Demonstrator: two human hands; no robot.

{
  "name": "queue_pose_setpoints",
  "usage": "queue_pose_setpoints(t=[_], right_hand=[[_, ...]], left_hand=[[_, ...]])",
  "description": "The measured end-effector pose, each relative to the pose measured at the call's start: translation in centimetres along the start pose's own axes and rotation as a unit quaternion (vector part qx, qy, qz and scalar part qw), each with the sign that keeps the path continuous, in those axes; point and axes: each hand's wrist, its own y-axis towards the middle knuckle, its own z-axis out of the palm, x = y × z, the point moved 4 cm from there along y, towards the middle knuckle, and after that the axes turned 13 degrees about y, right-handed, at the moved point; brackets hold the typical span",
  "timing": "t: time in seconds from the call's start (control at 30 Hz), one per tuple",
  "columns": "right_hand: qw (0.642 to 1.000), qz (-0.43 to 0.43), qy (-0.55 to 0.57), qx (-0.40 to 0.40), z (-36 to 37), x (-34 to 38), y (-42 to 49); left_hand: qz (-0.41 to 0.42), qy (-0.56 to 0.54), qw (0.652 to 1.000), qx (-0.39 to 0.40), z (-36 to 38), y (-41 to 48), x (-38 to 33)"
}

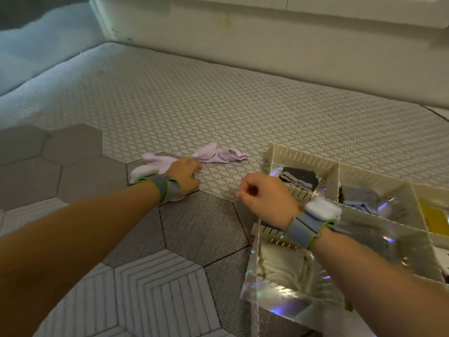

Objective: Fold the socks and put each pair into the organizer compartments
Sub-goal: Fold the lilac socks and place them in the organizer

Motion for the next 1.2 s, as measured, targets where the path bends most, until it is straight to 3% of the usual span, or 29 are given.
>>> queue_pose_setpoints(t=[0.33, 0.47, 0.63, 0.7, 0.77, 0.83, 0.93, 1.07, 1.2], right_hand=[[0.999, 0.033, 0.012, 0.013, 2.5, -1.2, 0.6], [0.996, 0.053, 0.075, -0.010, 2.5, -1.3, 0.7], [0.964, 0.133, 0.226, -0.052, 2.9, -1.8, 1.4], [0.904, 0.202, 0.370, -0.066, 3.2, -1.7, 1.6], [0.797, 0.299, 0.522, -0.053, 3.9, -1.3, 1.3], [0.700, 0.353, 0.620, -0.032, 4.6, -0.9, 0.8], [0.600, 0.348, 0.719, -0.044, 4.6, -0.8, 0.5], [0.559, 0.308, 0.770, -0.012, 3.4, -0.3, 0.3], [0.572, 0.351, 0.736, -0.083, 2.9, -1.5, 0.1]], left_hand=[[-0.012, 0.024, 0.999, 0.026, -0.1, 5.2, -1.7], [-0.047, -0.129, 0.989, -0.055, -1.6, 4.0, -2.2], [-0.082, -0.319, 0.939, -0.099, -2.7, 1.8, -1.8], [-0.076, -0.427, 0.898, -0.074, -2.9, 0.9, -2.3], [-0.051, -0.520, 0.852, -0.027, -3.1, -0.1, -3.1], [0.001, -0.559, 0.829, 0.018, -3.7, -1.3, -4.4], [0.122, -0.444, 0.887, 0.036, -4.9, -3.4, -6.0], [0.244, -0.308, 0.915, 0.087, -5.2, -5.9, -7.6], [0.320, -0.196, 0.919, 0.119, -4.8, -7.5, -8.5]])
